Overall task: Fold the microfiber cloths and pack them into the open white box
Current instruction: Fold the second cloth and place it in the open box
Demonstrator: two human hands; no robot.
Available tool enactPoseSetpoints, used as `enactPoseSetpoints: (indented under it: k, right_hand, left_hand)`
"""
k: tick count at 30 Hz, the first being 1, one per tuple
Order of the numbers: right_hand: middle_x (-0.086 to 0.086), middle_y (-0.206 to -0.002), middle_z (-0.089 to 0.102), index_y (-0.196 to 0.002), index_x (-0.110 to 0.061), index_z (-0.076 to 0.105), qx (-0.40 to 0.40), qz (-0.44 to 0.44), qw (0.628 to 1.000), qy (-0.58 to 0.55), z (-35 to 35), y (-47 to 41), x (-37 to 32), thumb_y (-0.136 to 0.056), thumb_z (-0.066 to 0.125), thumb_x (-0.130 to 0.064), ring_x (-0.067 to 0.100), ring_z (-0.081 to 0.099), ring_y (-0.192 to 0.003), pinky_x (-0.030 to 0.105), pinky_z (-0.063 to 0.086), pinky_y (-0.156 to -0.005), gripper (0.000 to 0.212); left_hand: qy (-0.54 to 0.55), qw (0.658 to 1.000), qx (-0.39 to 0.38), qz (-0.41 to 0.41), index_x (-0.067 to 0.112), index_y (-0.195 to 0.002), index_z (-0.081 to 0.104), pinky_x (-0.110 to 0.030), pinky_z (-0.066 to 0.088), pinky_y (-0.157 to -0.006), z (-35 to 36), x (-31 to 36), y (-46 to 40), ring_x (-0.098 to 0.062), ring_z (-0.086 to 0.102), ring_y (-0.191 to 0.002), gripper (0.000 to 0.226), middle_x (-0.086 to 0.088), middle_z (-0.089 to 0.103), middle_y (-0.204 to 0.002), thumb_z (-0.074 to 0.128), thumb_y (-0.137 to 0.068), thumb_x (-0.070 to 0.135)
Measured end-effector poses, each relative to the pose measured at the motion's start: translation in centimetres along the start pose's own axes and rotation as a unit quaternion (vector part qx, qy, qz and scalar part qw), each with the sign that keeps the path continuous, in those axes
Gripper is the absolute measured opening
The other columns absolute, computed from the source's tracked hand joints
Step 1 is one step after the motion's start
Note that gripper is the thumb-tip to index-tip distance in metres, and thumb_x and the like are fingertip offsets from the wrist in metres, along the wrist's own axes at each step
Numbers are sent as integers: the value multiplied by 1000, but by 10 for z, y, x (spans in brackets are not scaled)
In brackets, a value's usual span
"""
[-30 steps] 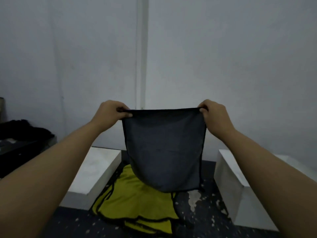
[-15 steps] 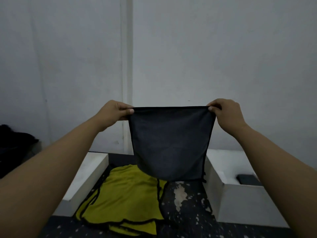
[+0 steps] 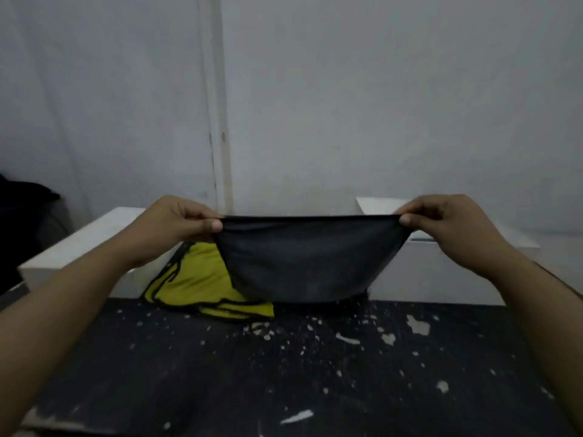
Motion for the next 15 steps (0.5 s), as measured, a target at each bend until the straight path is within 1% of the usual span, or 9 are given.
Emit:
enactPoseSetpoints:
  k: [1,2,3,4,5,7,9,11,15]
  right_hand:
    - [-12,-79,70,-78,-27,67,-21,-2,1000,5,4,17,0,-86,62,-13,-12,60,-72,-2,40,-65,17]
    - [-15,-77,70,-75,-32,66,-39,-2,999,6,7,33,0,-86,63,-14,-12,60,-75,-1,41,-66,21]
    - [-16,-75,71,-74,-34,65,-54,3,999,3,10,49,-1,-85,63,-14,-12,61,-77,0,41,-67,23]
    - [-18,-78,71,-74,-34,66,-67,9,998,-6,12,64,-2,-84,64,-14,-10,62,-78,0,42,-68,23]
    - [-21,-81,70,-73,-34,68,-75,15,997,-15,12,78,-3,-84,64,-13,-7,63,-78,1,43,-68,24]
    - [-19,-79,71,-74,-32,72,-86,30,995,-39,14,99,-5,-82,64,-11,-1,65,-76,3,46,-68,23]
    - [-18,-74,71,-80,-36,70,-94,45,992,-69,16,116,-6,-81,64,-9,-1,66,-75,4,46,-68,28]
    - [-18,-72,71,-77,-37,70,-95,58,989,-92,20,128,-4,-80,64,-8,-2,66,-75,5,46,-68,30]
    - [-17,-77,72,-74,-32,72,-89,85,984,-128,33,130,5,-78,63,-19,-3,65,-77,5,47,-68,17]
  left_hand:
    - [17,1000,-8,-5,26,-61,76,-10,53,-59,5,-5,15,-2,68,-62,29,6,73,-63,67,-79,6]
    - [31,999,-17,-13,27,-61,76,-10,52,-58,12,-7,32,-2,68,-62,11,7,73,-64,77,-71,24]
    - [32,999,-23,-12,28,-61,77,-9,51,-58,15,-8,47,-1,68,-63,21,7,74,-66,82,-56,47]
    - [19,999,-32,-11,28,-62,76,-8,50,-58,19,-9,60,0,68,-63,42,7,74,-67,81,-40,64]
    - [6,999,-31,-9,28,-62,76,-8,49,-57,20,-14,70,1,67,-62,54,8,74,-66,77,-30,72]
    - [-2,999,-33,-12,27,-63,77,-8,49,-55,22,-23,89,0,66,-60,62,4,74,-66,75,-26,76]
    - [13,999,-33,-24,24,-66,78,-10,52,-58,25,-36,104,-3,67,-62,65,-1,75,-68,76,-25,75]
    - [18,999,-39,-32,22,-67,78,-13,53,-61,29,-48,115,-5,68,-64,66,-3,75,-70,78,-25,73]
    - [17,998,-51,-38,20,-70,78,-14,52,-62,37,-59,116,-5,67,-66,65,-4,75,-72,78,-31,73]
Point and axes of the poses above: each hand's wrist, its own y-axis away from the middle knuckle, its own z-axis out of the palm, x = y × z, the point moved 5 cm from there along -y, towards the middle knuckle
